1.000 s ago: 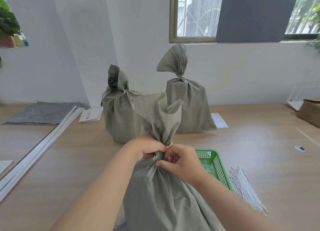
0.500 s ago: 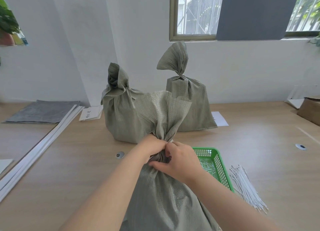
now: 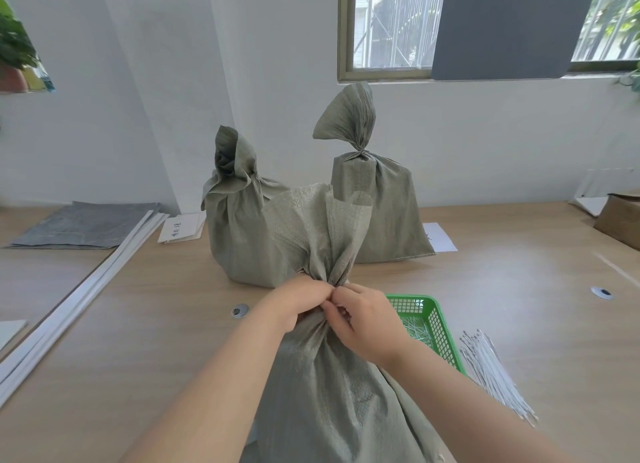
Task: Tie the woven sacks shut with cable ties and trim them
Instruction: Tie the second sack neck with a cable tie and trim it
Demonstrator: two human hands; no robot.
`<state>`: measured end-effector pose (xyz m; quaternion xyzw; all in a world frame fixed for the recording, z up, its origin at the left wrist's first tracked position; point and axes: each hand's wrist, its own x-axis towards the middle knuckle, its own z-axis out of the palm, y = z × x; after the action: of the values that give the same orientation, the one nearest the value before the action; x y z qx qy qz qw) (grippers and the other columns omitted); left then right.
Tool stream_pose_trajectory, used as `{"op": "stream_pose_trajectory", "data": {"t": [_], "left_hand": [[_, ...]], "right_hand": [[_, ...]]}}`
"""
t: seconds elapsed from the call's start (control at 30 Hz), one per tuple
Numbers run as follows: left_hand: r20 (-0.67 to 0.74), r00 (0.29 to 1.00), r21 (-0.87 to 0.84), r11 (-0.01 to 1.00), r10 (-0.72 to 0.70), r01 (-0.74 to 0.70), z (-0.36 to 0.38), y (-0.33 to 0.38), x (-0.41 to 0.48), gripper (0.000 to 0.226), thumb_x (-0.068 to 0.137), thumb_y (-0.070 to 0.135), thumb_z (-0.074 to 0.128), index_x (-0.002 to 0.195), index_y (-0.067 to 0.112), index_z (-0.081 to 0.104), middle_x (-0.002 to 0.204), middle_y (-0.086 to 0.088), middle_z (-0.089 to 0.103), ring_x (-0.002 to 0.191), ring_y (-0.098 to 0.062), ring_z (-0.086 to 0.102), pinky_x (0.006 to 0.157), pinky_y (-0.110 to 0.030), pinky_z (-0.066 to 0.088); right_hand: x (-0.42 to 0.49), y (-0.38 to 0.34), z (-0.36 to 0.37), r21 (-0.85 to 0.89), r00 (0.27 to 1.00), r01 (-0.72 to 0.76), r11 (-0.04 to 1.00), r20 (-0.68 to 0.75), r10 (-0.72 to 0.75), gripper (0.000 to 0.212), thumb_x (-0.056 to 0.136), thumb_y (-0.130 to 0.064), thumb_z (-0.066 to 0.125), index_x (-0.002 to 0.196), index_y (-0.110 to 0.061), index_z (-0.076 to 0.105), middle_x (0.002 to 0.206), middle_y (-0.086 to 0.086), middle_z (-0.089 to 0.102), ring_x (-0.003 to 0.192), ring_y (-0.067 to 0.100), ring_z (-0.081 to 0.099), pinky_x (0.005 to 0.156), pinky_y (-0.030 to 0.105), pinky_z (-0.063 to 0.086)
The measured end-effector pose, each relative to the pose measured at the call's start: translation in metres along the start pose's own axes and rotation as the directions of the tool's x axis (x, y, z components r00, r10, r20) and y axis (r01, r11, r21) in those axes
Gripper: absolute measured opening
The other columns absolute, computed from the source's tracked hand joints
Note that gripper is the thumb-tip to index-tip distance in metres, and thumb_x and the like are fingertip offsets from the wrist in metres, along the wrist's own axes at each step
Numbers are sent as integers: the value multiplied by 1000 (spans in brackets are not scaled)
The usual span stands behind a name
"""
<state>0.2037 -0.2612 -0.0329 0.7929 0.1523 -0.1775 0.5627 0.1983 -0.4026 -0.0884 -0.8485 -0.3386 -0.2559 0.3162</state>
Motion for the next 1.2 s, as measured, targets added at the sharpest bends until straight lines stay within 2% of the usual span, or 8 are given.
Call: {"op": "stream_pose_trajectory", "data": {"t": [0.13,0.3,0.4,0.6,0.8,0.87,1.07,1.2], "left_hand": [[5,996,-100,991,92,-91,-1,-6,-1,26,79,-5,65,100,4,76,100,-18,77,99,-31,73,90,-45,60],[-7,977,-341,918,212,-201,-2,-21,0,25,81,-16,67,89,6,77,86,-7,78,84,-17,73,77,-27,60],[18,986,-399,905,168,-147,-5,-29,2,13,85,0,75,96,7,75,96,-10,78,93,-19,73,81,-29,57],[182,966,-333,936,183,-115,-14,-38,5,51,67,33,82,111,10,74,113,0,77,109,-6,69,93,-20,49],[183,954,-367,916,239,-159,-13,-40,5,18,78,-2,79,90,11,76,93,1,77,93,-5,71,83,-18,53],[207,940,-381,907,273,-179,-14,-41,4,19,82,-5,75,81,14,77,88,1,76,92,-9,70,90,-24,53],[229,908,-426,875,350,-230,-16,-43,3,17,77,0,79,82,14,74,87,-4,69,92,-17,65,97,-32,51],[216,907,-458,858,363,-234,-17,-46,5,23,76,4,80,98,11,76,93,-11,73,98,-25,68,101,-41,53]], "right_hand": [[4,-1,-5,130,999,-5,991,55,-3,32,96,-23,53,69,-26,36,64,-9,37,57,6,31,56,17,23],[1,5,-8,278,991,-120,953,87,99,39,96,-15,57,63,-22,38,56,-11,34,53,2,32,55,14,25],[-2,11,-12,358,969,-238,903,148,196,41,98,-16,58,61,-11,40,55,-12,33,52,5,30,53,18,25],[0,12,-17,433,933,-346,832,253,256,43,99,-20,58,61,-10,40,56,-12,32,53,4,27,51,21,25],[0,11,-15,512,888,-451,731,340,310,41,99,-19,56,63,-4,43,59,0,35,55,9,29,52,24,24],[-1,10,-15,595,856,-515,617,380,349,40,99,-18,56,62,-5,46,58,2,38,53,12,30,51,25,25],[-11,14,-13,839,765,-545,2,496,411,12,83,-7,64,73,-4,69,66,13,62,51,16,47,55,24,41],[-17,14,-7,864,770,-485,-135,495,403,12,89,5,60,91,1,72,78,17,67,60,16,56,61,22,51]]}}
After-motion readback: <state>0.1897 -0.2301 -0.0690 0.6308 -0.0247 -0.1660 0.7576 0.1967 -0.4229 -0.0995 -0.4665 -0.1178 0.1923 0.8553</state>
